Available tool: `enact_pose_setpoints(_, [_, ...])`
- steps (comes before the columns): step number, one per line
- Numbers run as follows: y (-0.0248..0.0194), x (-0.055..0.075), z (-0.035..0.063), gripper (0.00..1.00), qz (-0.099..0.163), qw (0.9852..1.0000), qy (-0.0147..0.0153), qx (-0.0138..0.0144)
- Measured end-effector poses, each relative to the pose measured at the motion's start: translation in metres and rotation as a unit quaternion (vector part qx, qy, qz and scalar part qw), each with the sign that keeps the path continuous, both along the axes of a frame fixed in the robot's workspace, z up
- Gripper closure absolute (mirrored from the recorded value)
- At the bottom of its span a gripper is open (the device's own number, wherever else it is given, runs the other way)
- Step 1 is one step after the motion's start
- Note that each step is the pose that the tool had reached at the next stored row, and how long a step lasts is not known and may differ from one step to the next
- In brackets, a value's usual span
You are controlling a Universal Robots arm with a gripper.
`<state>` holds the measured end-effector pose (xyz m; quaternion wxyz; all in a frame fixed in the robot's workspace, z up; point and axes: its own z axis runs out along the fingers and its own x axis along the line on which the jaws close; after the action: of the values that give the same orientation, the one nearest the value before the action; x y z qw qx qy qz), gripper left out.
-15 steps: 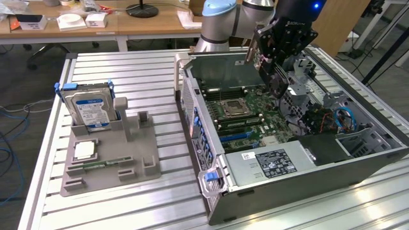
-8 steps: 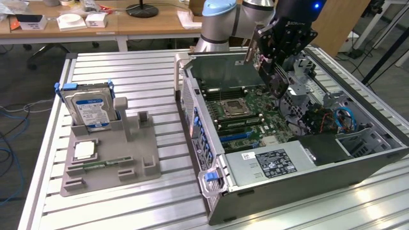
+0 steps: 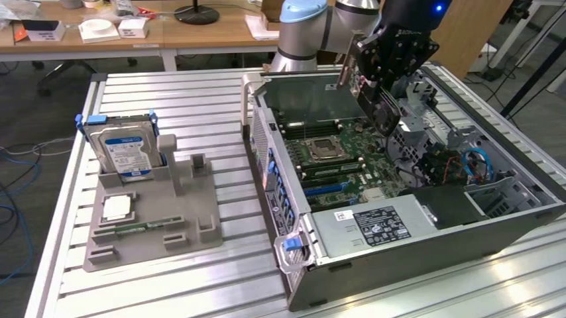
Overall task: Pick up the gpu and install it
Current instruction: 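Insert the gpu into the slot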
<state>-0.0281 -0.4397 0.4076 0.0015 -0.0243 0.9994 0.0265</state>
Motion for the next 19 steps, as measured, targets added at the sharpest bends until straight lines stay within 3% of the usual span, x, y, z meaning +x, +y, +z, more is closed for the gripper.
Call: enact_pose_setpoints(19, [0.0, 0.0, 0.0, 0.74, 0.025, 0.9997, 0.0, 0.0])
